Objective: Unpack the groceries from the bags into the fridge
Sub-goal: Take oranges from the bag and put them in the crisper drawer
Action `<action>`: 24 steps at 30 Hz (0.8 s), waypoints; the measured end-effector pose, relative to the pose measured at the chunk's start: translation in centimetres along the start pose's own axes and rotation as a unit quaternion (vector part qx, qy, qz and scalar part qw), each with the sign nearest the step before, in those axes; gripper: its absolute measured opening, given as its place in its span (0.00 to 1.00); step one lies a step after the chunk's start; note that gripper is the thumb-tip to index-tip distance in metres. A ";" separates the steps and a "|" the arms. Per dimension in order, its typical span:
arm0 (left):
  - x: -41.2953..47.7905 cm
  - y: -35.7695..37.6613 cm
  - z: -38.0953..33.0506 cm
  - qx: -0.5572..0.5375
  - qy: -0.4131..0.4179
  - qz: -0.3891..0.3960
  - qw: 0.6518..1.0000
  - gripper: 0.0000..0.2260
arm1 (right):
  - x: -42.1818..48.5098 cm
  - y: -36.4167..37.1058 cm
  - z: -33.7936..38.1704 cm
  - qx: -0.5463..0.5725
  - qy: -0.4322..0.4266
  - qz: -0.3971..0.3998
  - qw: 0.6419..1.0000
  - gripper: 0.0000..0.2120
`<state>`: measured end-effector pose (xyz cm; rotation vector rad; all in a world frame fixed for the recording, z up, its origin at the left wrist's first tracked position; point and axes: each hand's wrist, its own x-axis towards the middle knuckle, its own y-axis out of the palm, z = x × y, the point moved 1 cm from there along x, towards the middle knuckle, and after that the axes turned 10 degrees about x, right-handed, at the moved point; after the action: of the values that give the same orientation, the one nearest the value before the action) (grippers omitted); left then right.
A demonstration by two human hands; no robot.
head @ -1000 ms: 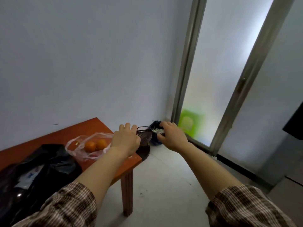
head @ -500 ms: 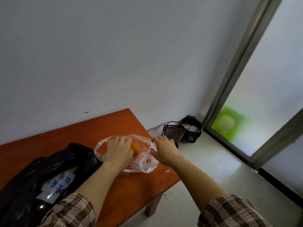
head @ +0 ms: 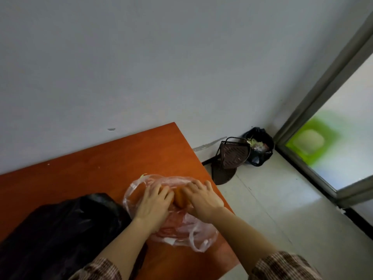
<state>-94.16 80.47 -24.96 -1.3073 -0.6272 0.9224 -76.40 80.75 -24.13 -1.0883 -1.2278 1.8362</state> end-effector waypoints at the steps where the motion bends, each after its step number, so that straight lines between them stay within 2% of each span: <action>1: 0.4 0.1 0.3 -0.010 -0.009 0.012 1.000 0.23 | 0.4 0.1 -0.1 0.003 0.003 0.003 1.000 0.27; 4: 1.4 0.7 0.9 -0.066 -0.039 0.056 0.995 0.25 | 1.6 0.5 -0.2 0.011 0.004 0.003 1.000 0.29; 7: 2.2 1.3 1.3 -0.085 -0.081 0.111 0.987 0.27 | 2.8 1.2 0.0 0.018 0.016 0.009 1.000 0.32; 11: 2.5 2.1 1.3 -0.112 -0.101 0.145 0.978 0.29 | 4.0 2.2 0.3 0.025 0.047 0.016 0.998 0.35; 17: 2.2 2.0 1.5 -0.169 -0.134 0.134 0.967 0.27 | 3.4 1.4 0.6 0.058 0.083 -0.003 0.995 0.35; 24: 0.5 -2.0 1.9 -0.234 -0.142 0.088 0.958 0.29 | -1.0 -0.6 1.5 0.158 0.119 -0.086 0.976 0.32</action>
<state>-95.00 81.91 -22.71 -1.6864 -1.0105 1.1661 -77.28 79.56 -22.97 -0.9585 -0.8299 1.6447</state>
